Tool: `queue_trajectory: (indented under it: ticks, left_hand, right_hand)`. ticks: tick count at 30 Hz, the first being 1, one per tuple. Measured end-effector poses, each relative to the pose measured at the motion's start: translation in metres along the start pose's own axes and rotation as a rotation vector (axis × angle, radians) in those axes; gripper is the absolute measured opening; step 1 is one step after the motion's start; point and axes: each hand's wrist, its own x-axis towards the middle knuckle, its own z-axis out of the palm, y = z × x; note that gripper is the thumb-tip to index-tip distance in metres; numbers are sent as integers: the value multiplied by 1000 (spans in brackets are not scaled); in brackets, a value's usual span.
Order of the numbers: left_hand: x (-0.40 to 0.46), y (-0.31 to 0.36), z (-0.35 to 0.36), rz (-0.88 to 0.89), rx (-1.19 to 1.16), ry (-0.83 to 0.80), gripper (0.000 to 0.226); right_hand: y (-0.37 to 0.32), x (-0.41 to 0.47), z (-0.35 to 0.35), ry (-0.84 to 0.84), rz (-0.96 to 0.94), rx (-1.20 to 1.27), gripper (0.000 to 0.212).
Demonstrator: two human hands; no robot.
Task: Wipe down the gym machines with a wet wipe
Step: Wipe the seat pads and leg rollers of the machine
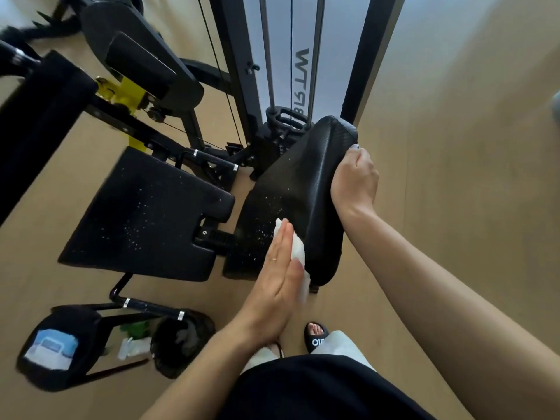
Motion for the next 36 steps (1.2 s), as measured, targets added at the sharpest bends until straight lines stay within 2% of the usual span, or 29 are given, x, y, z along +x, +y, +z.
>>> queue_trajectory:
  ticks: [5, 8, 13, 16, 18, 25, 28, 31, 35, 36]
  left_hand:
    - [64, -20, -21, -233, -143, -26, 57]
    - [53, -22, -20, -303, -152, -10, 57]
    - [-15, 9, 11, -141, -80, 67, 51]
    - [-15, 12, 22, -81, -85, 150, 49]
    - [-2, 0, 18, -108, -158, 164, 49]
    - [25, -85, -5, -454, -243, 223, 52]
    - [36, -79, -6, -523, -370, 331, 46]
    - [35, -52, 8, -504, -508, 447, 24]
    - [16, -10, 42, -371, -615, 602, 18]
    - [13, 3, 51, -337, -655, 646, 24]
  right_hand:
    - [-3, -2, -2, -6, -13, -19, 43]
    - [-4, -5, -3, -6, -85, -44, 44]
    - [-3, -9, 2, 65, -440, -179, 45]
    - [1, -9, 5, 75, -600, -225, 44]
    - [0, -9, 5, 40, -708, -234, 41]
    - [2, -13, 2, -196, -1035, -261, 27]
    - [-3, -9, 3, -331, -1165, -324, 29]
    - [-9, -10, 0, -498, -1357, -425, 33]
    - [-17, -9, 4, -753, -1437, -631, 42]
    - [-18, -9, 5, -808, -1452, -670, 43]
